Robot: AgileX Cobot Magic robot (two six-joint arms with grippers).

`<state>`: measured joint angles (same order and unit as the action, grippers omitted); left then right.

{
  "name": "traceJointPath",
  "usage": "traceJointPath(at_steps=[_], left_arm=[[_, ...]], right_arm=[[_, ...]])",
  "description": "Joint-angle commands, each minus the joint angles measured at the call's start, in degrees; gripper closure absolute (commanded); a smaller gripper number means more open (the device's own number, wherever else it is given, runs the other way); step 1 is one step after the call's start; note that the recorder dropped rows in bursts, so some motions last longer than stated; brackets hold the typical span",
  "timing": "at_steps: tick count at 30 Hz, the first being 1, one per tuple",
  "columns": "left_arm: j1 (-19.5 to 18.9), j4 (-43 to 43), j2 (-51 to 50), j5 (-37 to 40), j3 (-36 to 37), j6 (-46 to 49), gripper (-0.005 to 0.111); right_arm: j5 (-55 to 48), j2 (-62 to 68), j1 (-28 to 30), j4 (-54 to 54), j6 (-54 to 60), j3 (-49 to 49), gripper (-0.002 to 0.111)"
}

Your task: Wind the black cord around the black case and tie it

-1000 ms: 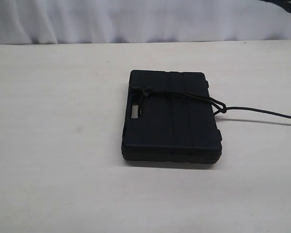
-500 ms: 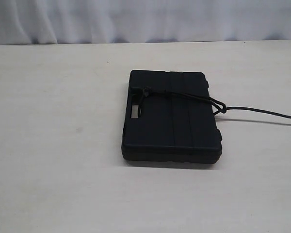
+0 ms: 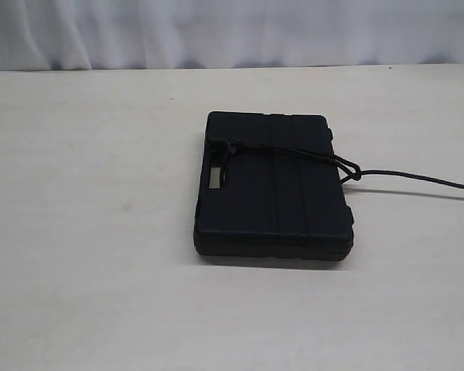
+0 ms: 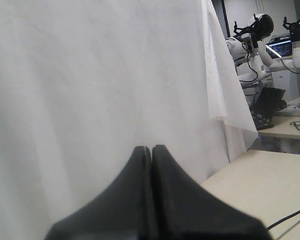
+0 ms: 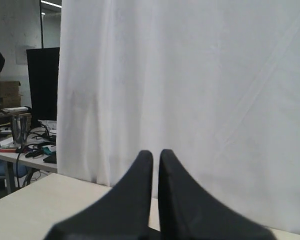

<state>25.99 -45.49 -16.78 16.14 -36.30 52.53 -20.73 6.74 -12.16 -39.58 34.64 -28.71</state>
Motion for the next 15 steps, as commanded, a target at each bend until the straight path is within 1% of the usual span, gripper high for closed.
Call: traceJointPath(at_steps=[1,15], left_arm=[[0.1,-0.6,0.1,0.1,0.3,-0.4,0.107],[0.1,-0.7,0.1,-0.2,0.3,-0.4,0.107]], right_arm=[[-0.8,-2.9,0.0,-0.3,0.4,0.4,0.104],[-1.0,-4.9,0.0,-0.3,0.4,0.4,0.104]])
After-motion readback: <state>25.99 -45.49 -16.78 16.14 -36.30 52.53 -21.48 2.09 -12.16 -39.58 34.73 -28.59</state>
